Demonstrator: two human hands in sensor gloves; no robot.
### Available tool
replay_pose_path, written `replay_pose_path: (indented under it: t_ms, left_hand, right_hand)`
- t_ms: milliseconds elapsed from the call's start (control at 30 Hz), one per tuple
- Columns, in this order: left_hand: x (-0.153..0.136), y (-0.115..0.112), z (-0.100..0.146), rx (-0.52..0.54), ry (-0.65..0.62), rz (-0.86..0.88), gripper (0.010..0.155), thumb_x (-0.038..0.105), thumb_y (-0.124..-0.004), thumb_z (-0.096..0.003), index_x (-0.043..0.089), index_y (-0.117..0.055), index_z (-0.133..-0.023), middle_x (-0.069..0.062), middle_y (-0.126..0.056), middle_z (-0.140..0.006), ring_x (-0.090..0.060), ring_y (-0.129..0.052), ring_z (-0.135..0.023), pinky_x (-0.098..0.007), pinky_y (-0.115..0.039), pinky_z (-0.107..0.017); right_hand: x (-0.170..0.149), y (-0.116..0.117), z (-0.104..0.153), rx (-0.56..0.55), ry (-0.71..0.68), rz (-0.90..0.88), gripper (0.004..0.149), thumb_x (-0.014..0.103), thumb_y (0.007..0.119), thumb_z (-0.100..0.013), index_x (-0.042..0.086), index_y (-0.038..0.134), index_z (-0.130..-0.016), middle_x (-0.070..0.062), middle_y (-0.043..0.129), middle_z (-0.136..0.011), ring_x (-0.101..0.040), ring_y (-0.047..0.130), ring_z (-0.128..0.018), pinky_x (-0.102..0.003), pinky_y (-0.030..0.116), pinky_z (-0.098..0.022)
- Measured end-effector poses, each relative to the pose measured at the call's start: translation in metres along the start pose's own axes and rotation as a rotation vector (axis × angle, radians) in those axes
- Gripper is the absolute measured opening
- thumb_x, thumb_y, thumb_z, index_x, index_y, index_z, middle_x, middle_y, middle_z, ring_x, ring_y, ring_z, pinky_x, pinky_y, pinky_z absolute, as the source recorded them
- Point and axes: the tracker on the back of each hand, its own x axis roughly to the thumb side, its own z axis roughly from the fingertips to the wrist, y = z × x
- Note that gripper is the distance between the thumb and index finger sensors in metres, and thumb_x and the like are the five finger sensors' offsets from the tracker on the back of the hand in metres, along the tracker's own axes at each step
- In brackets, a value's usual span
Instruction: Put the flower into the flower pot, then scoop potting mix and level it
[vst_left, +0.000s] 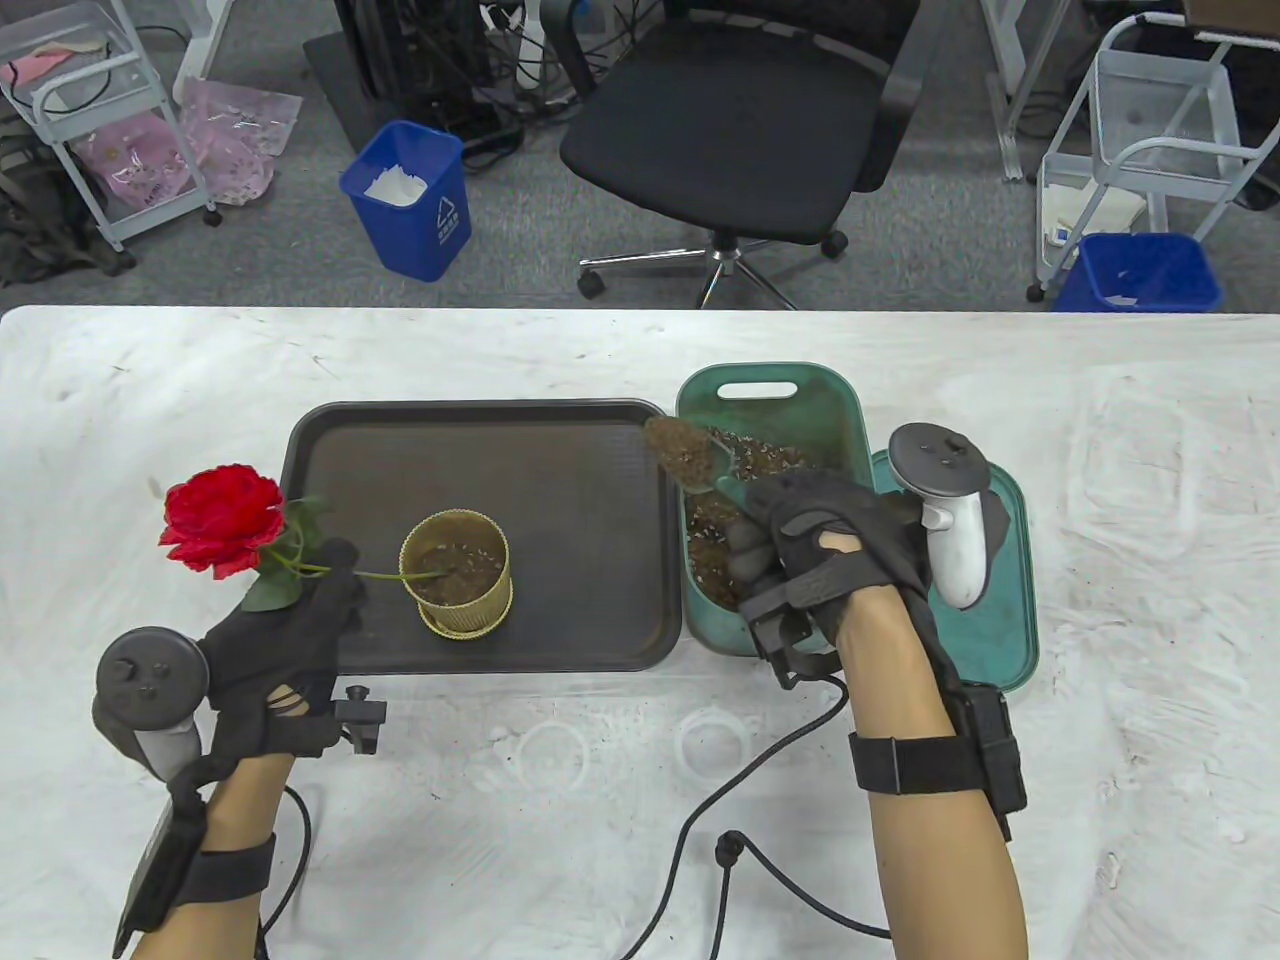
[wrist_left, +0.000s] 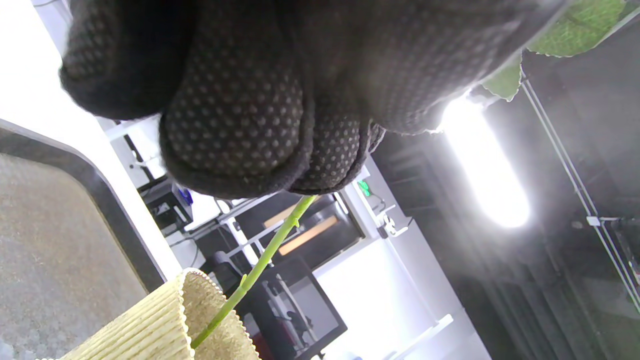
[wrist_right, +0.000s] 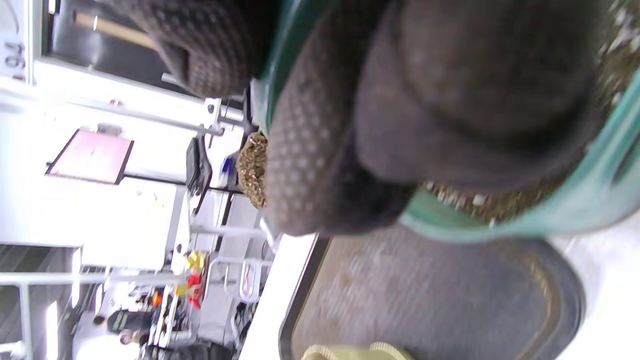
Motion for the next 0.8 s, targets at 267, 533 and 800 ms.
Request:
replay_pose_path:
  t_ms: [267,533,800]
  left_hand:
    - [0.0,0.0,0.0,0.0,-0.004,-0.005,0.043,0.045,-0.09,-0.0394,0.024,-0.095,-0.077,0.004,-0.107,-0.058,-0.017,-0.112,-0.031,-0.036,-0.094,-0.032]
    - [0.001,-0.001,0.001,-0.005,-0.008,-0.003,0.043,0.044,-0.09,-0.0395,0.024,-0.095,-0.077,0.004,-0.107,-0.058,-0.017,-0.112,-0.031,-0.036,-0.094,-0.032]
    - [0.0,-0.001,0.001,-0.002,-0.005,-0.003,0.043,0.045,-0.089,-0.0394,0.024,-0.095,-0.077,0.005,-0.107,-0.058,-0.017,-0.112,-0.031,-0.036,-0.094,-0.032]
  right_hand:
    - [0.014,0.081,-0.007,0.177,-0.048,0.083,0.054,0.032,0.075,-0.042,0.0,0.073,-0.085,-0.017,0.099,-0.059,-0.026,0.11,-0.023,-0.035,0.097,-0.009]
    - [0.002,0.141,-0.026,0.217,-0.011,0.221,0.054,0.032,0.075,-0.042,0.0,0.073,-0.085,-0.017,0.099,-0.059,-0.026,0.11,-0.023,-0.036,0.097,-0.009]
    - [0.007,0.172,-0.019,0.048,-0.148,0.531,0.054,0.032,0.08,-0.041,0.001,0.073,-0.085,-0.017,0.099,-0.061,-0.027,0.11,-0.025,-0.037,0.097,-0.01]
